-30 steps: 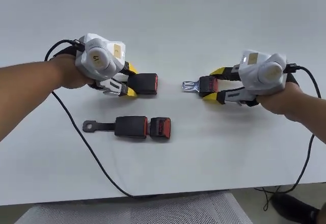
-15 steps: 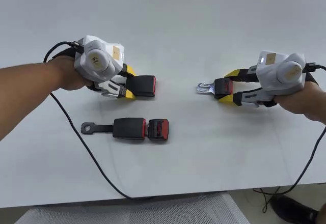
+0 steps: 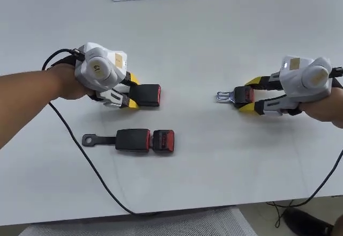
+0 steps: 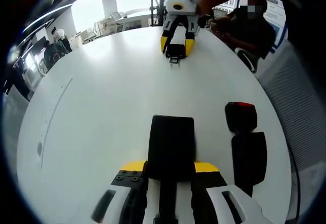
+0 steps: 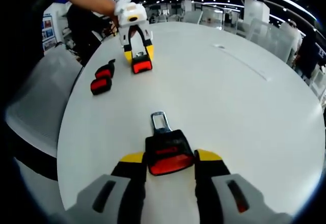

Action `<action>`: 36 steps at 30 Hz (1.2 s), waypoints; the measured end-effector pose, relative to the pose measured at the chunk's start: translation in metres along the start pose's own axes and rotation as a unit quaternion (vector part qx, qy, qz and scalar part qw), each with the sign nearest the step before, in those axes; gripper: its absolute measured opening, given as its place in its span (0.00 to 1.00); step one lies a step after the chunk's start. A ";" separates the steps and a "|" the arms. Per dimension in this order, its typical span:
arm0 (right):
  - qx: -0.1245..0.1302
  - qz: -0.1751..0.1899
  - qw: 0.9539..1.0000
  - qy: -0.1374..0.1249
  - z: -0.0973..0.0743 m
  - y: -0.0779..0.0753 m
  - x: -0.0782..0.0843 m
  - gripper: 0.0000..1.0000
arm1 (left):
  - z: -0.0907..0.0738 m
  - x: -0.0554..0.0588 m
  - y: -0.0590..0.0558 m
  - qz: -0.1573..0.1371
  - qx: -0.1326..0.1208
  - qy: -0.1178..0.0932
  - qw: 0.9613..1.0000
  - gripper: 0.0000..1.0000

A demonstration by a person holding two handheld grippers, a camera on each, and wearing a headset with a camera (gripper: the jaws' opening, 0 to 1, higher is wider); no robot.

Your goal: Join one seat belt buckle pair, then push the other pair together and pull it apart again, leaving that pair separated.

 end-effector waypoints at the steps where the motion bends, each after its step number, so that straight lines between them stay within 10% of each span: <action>1: 0.000 0.000 1.000 0.001 -0.001 -0.001 0.001 0.37 | 0.000 0.000 0.000 0.000 0.000 0.001 1.000 0.34; 14: 0.001 -0.024 1.000 0.012 0.000 -0.001 0.000 0.38 | 0.001 0.000 0.000 -0.014 -0.009 0.023 1.000 0.35; 21: 0.037 -0.014 0.999 -0.010 -0.004 -0.009 -0.012 0.63 | -0.009 -0.008 0.001 -0.072 -0.039 0.002 0.997 0.72; 28: 0.130 0.047 0.990 -0.040 -0.017 -0.026 -0.024 0.81 | -0.035 -0.010 0.006 -0.129 -0.099 -0.043 0.986 0.98; 36: 0.202 0.100 0.971 -0.081 -0.028 -0.020 -0.043 0.90 | -0.067 0.001 -0.007 -0.246 -0.167 -0.110 0.948 1.00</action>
Point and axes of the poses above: the centre of the closed fingertips' face, and the gripper's own axes: z roughly forward along the fingers, y roughly to its left, x roughly out of its underside, the point moved 1 cm from there along -z, roughly backward along the fingers, and after that the axes turned 10 degrees about -z, right-handed, at the moved point
